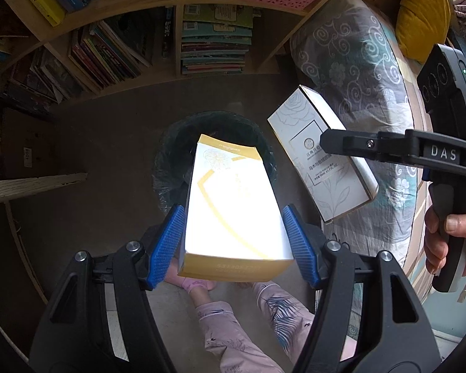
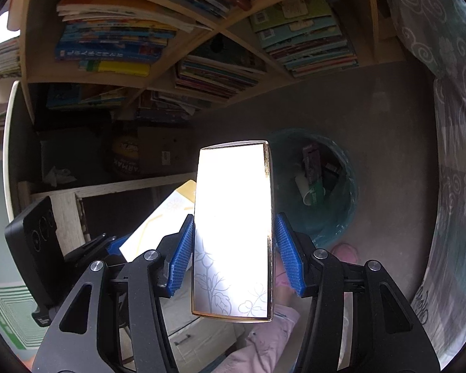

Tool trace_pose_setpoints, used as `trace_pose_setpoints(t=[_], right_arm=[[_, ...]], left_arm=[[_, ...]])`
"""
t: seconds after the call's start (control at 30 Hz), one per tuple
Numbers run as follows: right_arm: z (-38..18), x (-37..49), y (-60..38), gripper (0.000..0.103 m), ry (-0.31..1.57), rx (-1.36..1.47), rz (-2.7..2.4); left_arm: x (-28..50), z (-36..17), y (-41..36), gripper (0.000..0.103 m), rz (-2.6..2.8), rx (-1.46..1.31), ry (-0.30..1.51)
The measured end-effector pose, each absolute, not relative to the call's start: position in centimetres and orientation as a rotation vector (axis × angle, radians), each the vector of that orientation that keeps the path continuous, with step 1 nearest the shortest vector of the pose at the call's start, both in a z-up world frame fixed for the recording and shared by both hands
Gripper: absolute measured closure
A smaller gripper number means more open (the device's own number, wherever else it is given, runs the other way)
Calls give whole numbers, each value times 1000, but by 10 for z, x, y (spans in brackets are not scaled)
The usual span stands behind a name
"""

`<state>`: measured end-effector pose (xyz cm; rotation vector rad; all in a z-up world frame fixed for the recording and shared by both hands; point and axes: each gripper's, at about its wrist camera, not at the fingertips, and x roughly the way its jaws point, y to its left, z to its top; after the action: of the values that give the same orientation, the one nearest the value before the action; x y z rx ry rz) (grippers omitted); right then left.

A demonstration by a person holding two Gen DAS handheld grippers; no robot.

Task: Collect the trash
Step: 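Carry both boxes over the teal wastebasket with both tools, then open both tools to drop the boxes into the wastebasket, then swing both open tools from the wastebasket back to the table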

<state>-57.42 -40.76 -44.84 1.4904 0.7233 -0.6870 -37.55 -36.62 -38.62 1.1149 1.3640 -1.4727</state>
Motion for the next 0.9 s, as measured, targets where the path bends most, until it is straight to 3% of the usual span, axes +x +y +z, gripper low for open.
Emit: trace_pose_setpoints(t=[0.3, 0.4, 0.9], right_arm=[[-476, -568, -414, 48, 745, 1512, -694], [-482, -569, -416, 32, 737, 1545, -717], [-466, -585, -406, 31, 733, 1535, -730]], left_arm=[[-378, -409, -374, 39, -1462, 1136, 1379], [-378, -418, -376, 40, -1443, 1164, 1384], [-374, -409, -360, 36, -1419, 1134, 1417]])
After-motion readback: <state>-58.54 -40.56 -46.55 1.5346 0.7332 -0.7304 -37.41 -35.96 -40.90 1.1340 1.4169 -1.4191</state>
